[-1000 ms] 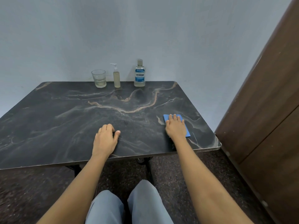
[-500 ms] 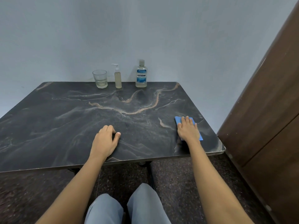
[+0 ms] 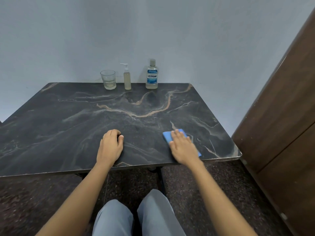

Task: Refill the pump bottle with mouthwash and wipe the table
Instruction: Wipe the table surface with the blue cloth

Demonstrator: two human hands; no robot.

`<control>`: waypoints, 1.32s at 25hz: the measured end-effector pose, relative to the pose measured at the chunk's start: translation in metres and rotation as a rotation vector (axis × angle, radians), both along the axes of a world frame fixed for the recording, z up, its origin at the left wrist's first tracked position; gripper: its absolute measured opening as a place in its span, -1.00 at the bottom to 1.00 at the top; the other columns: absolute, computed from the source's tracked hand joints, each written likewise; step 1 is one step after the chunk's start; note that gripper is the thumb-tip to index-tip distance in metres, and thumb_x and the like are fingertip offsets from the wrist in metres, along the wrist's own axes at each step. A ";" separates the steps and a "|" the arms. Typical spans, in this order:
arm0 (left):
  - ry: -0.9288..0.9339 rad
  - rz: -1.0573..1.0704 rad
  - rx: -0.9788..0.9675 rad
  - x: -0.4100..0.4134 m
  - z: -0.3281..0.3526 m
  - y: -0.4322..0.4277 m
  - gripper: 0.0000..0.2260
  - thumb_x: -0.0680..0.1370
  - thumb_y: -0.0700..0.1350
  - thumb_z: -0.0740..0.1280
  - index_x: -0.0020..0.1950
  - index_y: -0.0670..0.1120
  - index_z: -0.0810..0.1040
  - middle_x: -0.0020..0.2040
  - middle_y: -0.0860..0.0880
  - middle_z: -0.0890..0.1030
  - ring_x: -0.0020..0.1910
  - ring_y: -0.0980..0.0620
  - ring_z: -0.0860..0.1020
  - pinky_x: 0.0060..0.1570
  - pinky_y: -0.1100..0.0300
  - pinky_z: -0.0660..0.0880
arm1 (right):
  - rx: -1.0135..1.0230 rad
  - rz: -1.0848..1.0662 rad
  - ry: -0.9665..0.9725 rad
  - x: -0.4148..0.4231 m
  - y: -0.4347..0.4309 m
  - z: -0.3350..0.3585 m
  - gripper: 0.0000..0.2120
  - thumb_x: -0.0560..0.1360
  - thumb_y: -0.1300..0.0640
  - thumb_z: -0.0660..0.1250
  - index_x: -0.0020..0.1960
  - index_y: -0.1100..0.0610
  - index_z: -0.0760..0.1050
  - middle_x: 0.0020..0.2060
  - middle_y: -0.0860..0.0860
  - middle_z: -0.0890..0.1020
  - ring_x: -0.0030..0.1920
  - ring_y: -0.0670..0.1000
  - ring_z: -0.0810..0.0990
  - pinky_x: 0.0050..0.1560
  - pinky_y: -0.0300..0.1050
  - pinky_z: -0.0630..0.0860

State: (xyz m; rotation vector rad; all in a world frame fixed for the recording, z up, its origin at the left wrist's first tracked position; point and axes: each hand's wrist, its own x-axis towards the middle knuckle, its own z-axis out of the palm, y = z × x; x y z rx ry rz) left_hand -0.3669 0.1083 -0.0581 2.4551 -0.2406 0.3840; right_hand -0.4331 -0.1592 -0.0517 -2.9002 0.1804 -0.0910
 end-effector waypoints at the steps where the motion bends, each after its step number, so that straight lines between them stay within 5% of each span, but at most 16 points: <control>1: 0.002 0.021 0.010 0.001 0.000 -0.001 -0.81 0.61 -0.10 0.19 0.11 -0.16 0.51 0.07 -0.09 0.56 0.12 -0.10 0.48 0.14 -0.01 0.38 | -0.008 -0.065 0.007 0.003 -0.019 0.004 -0.50 0.65 0.02 -0.08 0.55 0.11 0.00 0.55 0.05 0.04 0.54 0.00 -0.02 0.50 0.05 -0.07; 5: -0.007 0.030 0.093 0.002 0.000 -0.011 -0.76 0.61 -0.09 0.19 0.20 -0.17 0.49 0.15 -0.12 0.55 0.18 -0.12 0.48 0.23 0.00 0.32 | 0.007 -0.190 0.085 0.039 -0.025 0.020 -0.50 0.64 0.06 -0.12 0.56 0.14 -0.05 0.55 0.08 -0.03 0.55 0.05 -0.07 0.52 0.04 -0.10; 13: 0.025 0.014 0.045 0.004 0.007 -0.002 -0.77 0.62 -0.09 0.18 0.19 -0.15 0.50 0.16 -0.10 0.57 0.17 -0.09 0.50 0.23 0.01 0.33 | 0.015 0.262 0.031 0.011 0.068 -0.001 -0.50 0.64 -0.02 -0.09 0.56 0.04 -0.03 0.55 -0.03 0.00 0.54 -0.05 -0.06 0.50 -0.06 -0.13; 20: 0.053 0.048 0.170 0.014 0.007 0.059 -0.70 0.60 -0.02 0.23 0.26 -0.15 0.49 0.24 -0.13 0.55 0.26 -0.17 0.45 0.23 -0.02 0.33 | -0.011 0.012 0.108 0.066 0.055 0.019 -0.50 0.65 0.04 -0.12 0.56 0.10 -0.06 0.56 0.06 -0.04 0.55 0.04 -0.09 0.51 0.03 -0.12; 24: 0.050 0.048 0.139 0.011 0.007 0.053 -0.71 0.61 -0.04 0.20 0.26 -0.15 0.49 0.24 -0.12 0.54 0.25 -0.14 0.45 0.23 -0.01 0.33 | 0.001 0.196 0.099 0.066 0.117 0.012 -0.50 0.65 0.03 -0.11 0.56 0.08 -0.06 0.56 0.05 -0.04 0.55 0.03 -0.09 0.52 0.00 -0.13; 28: 0.050 0.030 0.077 0.014 0.006 0.061 -0.72 0.63 -0.06 0.16 0.25 -0.13 0.50 0.24 -0.09 0.56 0.24 -0.10 0.47 0.24 0.01 0.33 | -0.031 0.418 0.054 0.042 0.082 0.003 -0.51 0.65 -0.01 -0.09 0.56 0.03 -0.04 0.55 -0.01 -0.01 0.54 -0.04 -0.07 0.50 -0.02 -0.10; 33: 0.025 0.062 0.130 0.016 0.000 0.054 -0.72 0.62 -0.03 0.16 0.24 -0.13 0.48 0.22 -0.09 0.54 0.24 -0.11 0.46 0.24 0.02 0.31 | -0.061 0.099 0.102 0.102 0.055 0.012 -0.51 0.65 0.05 -0.11 0.56 0.09 -0.05 0.55 0.06 -0.02 0.55 0.03 -0.08 0.50 0.01 -0.08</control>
